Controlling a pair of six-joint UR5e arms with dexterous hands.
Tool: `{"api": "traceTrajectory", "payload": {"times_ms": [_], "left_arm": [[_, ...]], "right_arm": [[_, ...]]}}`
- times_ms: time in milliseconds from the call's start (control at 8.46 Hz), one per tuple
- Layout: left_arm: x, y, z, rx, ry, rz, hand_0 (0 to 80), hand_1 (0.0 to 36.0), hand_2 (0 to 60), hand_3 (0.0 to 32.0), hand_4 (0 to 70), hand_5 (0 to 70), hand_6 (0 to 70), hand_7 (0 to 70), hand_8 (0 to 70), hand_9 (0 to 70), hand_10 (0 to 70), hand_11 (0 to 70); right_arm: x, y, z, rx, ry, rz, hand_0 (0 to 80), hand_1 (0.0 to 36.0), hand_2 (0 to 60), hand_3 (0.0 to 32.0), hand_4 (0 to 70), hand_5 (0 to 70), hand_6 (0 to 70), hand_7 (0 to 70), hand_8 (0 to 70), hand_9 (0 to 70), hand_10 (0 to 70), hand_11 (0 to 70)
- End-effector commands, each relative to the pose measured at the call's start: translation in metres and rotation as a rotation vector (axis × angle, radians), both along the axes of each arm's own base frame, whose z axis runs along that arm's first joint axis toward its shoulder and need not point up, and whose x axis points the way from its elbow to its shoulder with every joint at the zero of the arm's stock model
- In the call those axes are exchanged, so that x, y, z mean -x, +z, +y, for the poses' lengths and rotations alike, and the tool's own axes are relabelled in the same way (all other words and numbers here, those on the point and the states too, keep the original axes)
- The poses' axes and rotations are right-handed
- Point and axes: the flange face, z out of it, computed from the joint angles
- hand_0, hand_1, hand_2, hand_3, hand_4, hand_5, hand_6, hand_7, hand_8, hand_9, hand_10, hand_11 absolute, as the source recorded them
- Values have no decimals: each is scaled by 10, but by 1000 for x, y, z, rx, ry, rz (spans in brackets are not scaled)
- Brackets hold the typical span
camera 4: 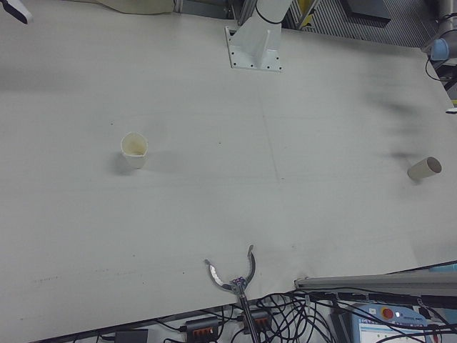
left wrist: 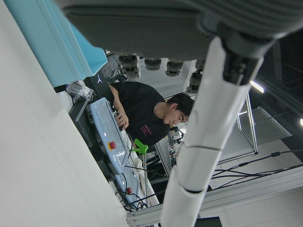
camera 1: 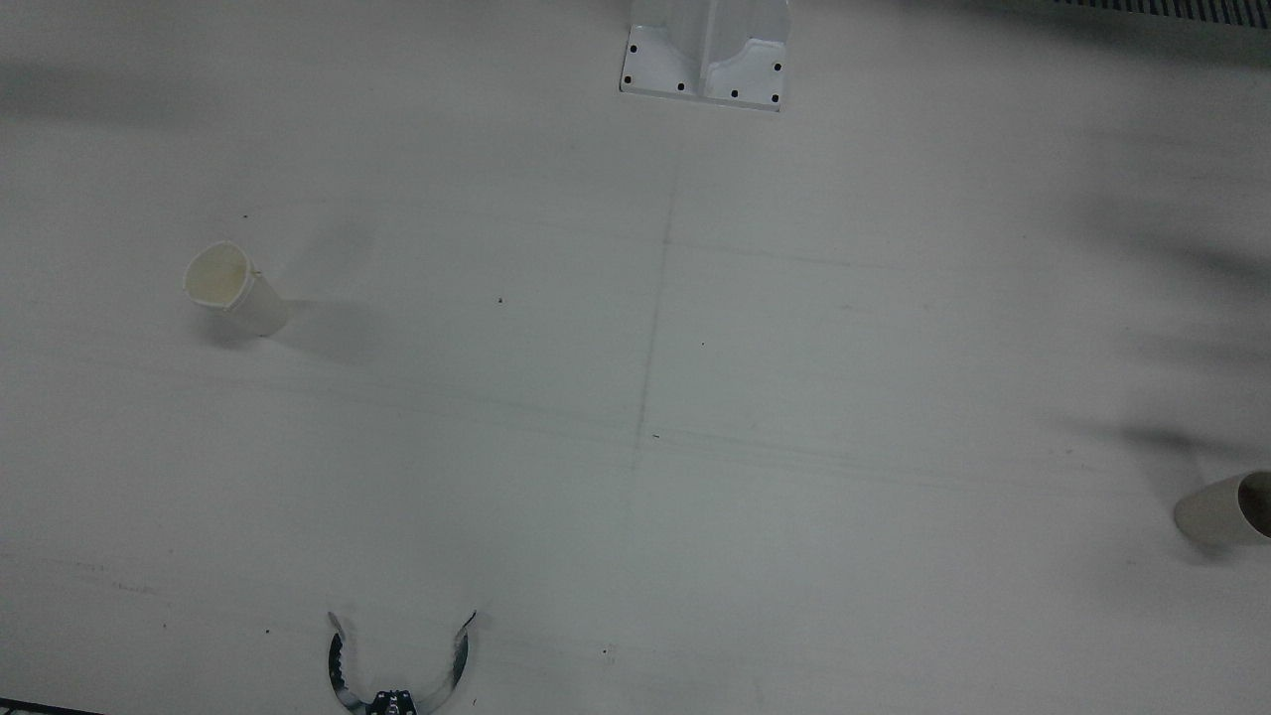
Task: Pour water
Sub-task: 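Reach the left hand toward the beige paper cup at the table edge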
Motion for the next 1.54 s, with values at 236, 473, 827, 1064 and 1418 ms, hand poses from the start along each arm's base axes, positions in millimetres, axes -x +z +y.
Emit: {"api": "traceTrajectory", "payload": {"times_ms": [236, 473, 827, 1064, 1418], "left_arm": [[44, 41, 7, -53, -284, -30, 800, 360, 0, 0, 145, 0, 1, 24, 34, 9, 36, 109], [28, 106, -16, -67, -220, -57, 800, 360, 0, 0, 172, 0, 9, 33, 35, 11, 40, 115], [21, 150, 17, -3, -42, -89, 800, 360, 0, 0, 201, 0, 31, 43, 23, 5, 40, 113], [13, 111, -1, -23, -31, -76, 800, 360, 0, 0, 212, 0, 37, 48, 28, 8, 38, 111], [20, 91, -5, -233, -158, -181, 800, 360, 0, 0, 254, 0, 44, 57, 30, 7, 44, 119]], "right_arm": [[1, -18, -6, -46, -36, 10, 543, 241, 122, 154, 0, 74, 20, 26, 17, 0, 0, 0], [-2, -16, -2, -40, -32, 12, 544, 239, 134, 156, 0, 74, 33, 42, 21, 0, 0, 0], [2, -21, -10, -50, -30, 31, 536, 232, 137, 150, 0, 72, 37, 43, 23, 2, 0, 0], [5, -39, -23, -91, -36, 33, 535, 231, 144, 138, 0, 73, 44, 51, 28, 8, 0, 0], [3, -37, -20, -85, -33, 34, 543, 238, 164, 142, 0, 74, 59, 80, 26, 6, 0, 0]]}}
